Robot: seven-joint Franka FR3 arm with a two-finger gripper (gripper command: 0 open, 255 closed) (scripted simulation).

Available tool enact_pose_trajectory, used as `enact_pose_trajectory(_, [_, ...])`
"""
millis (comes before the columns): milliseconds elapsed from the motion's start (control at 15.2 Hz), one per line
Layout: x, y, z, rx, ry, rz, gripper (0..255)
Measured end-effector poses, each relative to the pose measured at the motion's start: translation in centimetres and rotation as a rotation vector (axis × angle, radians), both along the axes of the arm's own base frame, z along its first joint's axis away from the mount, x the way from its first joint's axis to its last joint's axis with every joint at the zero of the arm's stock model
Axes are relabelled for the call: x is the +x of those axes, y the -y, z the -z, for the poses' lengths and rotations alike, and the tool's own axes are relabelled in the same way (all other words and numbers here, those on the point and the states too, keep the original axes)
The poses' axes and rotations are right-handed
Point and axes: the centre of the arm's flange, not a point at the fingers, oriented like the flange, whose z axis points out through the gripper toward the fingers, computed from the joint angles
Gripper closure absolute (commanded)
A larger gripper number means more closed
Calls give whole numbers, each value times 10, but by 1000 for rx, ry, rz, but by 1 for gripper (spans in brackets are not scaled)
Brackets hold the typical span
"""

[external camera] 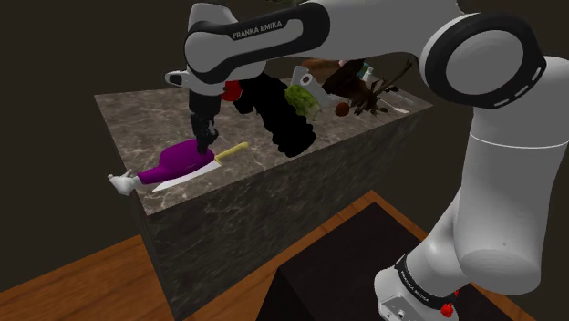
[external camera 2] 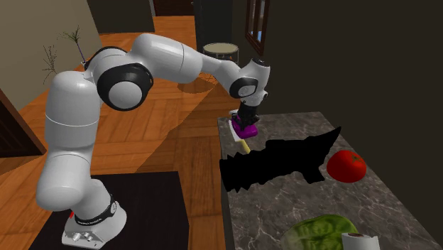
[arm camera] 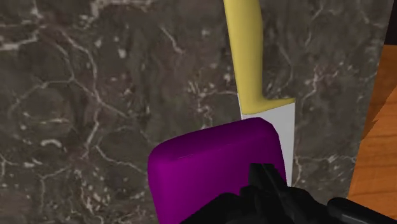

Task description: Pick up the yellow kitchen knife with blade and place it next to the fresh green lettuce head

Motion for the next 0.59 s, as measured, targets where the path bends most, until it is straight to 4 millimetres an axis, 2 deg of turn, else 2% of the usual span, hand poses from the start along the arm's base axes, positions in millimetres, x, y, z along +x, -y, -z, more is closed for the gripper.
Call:
enact_pose_trajectory(66, [0, 0, -2, 2, 3, 0, 0])
enact_pose_trajectory(132, [0, 0, -1, 1, 2, 0, 0])
enact_pose_trajectory(264, [-11, 15, 0, 9, 42, -66, 0])
enact_pose_trajectory(396, [-24, 43, -1, 24, 107, -170, 0])
enact_pose_trajectory(594, [-31, 51, 6, 30, 144, -233, 0])
